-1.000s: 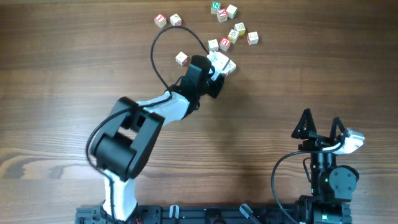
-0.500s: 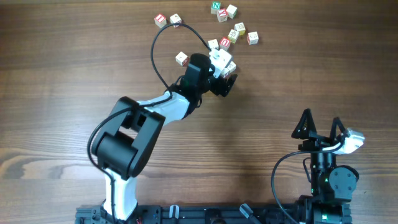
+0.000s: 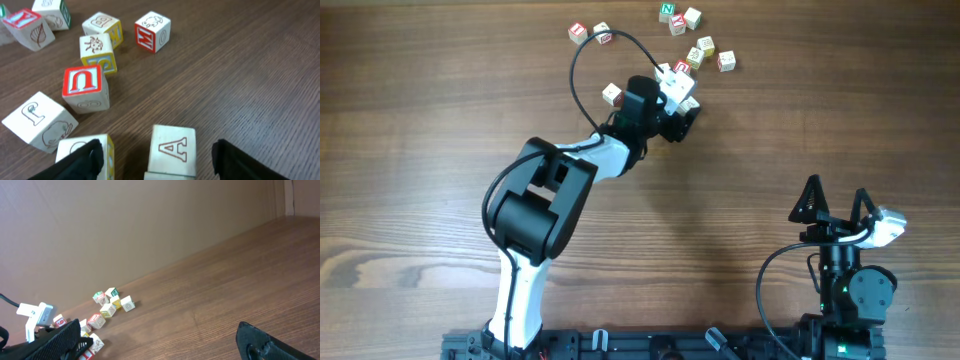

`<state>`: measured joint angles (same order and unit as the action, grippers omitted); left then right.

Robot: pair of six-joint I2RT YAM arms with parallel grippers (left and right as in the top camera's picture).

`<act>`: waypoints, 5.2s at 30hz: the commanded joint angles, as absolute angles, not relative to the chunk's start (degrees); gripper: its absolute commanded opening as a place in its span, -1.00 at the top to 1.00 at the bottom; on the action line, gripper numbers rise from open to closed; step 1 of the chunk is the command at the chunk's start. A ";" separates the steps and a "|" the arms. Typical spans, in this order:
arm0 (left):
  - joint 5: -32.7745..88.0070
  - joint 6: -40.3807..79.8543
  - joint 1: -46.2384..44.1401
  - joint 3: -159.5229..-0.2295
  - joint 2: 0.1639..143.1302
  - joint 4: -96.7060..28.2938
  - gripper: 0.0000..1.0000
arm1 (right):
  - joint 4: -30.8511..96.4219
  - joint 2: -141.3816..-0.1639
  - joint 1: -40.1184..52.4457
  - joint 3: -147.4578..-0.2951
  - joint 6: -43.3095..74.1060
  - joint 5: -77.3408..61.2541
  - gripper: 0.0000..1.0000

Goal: Form a circle

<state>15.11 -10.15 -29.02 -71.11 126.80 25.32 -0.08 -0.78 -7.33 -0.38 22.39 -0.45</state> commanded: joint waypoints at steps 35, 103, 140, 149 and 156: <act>4.29 6.39 -28.95 -71.75 110.96 -14.33 0.47 | -0.32 -0.43 -7.53 -0.30 21.63 -1.37 -0.99; -28.95 63.46 -39.16 -64.45 109.34 -14.85 -0.09 | -0.32 -0.43 -7.53 -0.30 21.63 -1.39 -1.00; -1.80 42.85 -39.16 -64.51 103.28 -18.26 0.92 | -0.32 -0.43 -7.53 -0.30 21.65 -1.37 -0.99; 0.56 29.91 -38.94 -64.51 108.66 -19.07 0.92 | -0.32 -0.43 -7.53 -0.30 21.61 -1.37 -1.00; -4.97 25.63 -38.28 -64.51 108.68 -20.45 0.92 | -0.32 -0.43 -7.53 -0.30 21.61 -1.37 -1.00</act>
<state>-2.35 29.74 -39.00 -64.14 107.96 -20.73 -0.08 -0.78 -7.33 -0.38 22.39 -0.45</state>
